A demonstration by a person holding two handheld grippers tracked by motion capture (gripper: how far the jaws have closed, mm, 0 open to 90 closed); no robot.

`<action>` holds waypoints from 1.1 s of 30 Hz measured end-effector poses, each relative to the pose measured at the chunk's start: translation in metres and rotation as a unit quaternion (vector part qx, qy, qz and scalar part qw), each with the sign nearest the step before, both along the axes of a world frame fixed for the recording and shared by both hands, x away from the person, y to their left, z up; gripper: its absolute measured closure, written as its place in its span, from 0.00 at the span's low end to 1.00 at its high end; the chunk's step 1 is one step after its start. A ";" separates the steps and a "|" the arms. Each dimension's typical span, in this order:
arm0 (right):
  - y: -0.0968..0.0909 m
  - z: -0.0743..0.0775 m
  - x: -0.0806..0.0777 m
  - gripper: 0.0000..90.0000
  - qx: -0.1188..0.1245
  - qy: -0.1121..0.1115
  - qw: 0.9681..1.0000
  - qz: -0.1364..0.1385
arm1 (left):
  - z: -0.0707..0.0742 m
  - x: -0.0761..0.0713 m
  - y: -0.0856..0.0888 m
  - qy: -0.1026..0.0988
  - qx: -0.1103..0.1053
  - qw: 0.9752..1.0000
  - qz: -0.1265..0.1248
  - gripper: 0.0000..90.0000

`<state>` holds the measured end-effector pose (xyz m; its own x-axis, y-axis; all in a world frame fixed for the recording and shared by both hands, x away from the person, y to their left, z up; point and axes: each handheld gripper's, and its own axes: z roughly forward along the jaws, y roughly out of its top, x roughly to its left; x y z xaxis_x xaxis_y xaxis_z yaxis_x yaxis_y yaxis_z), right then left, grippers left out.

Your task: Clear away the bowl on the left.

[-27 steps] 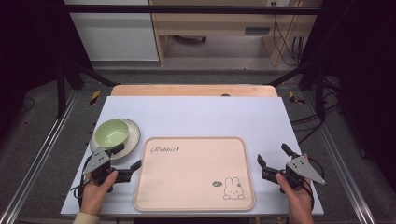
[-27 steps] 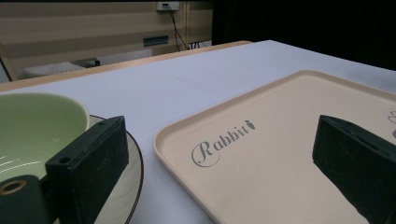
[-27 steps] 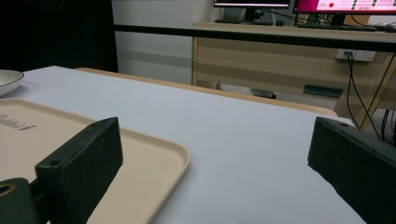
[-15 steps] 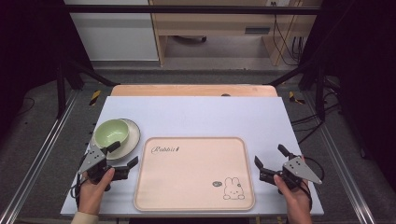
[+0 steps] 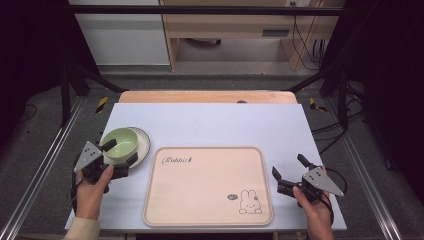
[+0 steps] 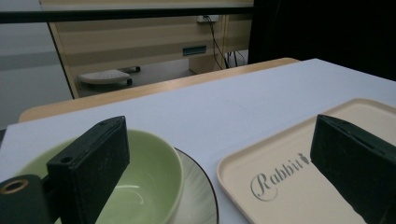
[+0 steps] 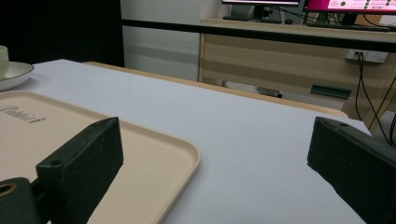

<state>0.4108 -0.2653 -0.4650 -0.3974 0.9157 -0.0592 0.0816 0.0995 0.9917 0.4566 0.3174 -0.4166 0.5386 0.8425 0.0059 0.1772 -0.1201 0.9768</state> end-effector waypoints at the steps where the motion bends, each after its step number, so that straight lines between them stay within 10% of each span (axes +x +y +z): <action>1: 0.000 0.000 0.000 0.04 -0.001 -0.001 1.000 -0.001 | 0.003 0.002 0.000 -0.005 0.000 1.000 0.003 0.05; 13: 0.001 0.004 -0.003 0.04 0.000 -0.004 1.000 -0.005 | 0.018 0.034 -0.004 -0.013 0.035 0.999 0.014 0.06; 33: 0.003 0.004 0.001 0.04 -0.011 -0.001 1.000 -0.014 | 0.008 0.048 0.046 0.025 0.023 0.990 0.140 0.06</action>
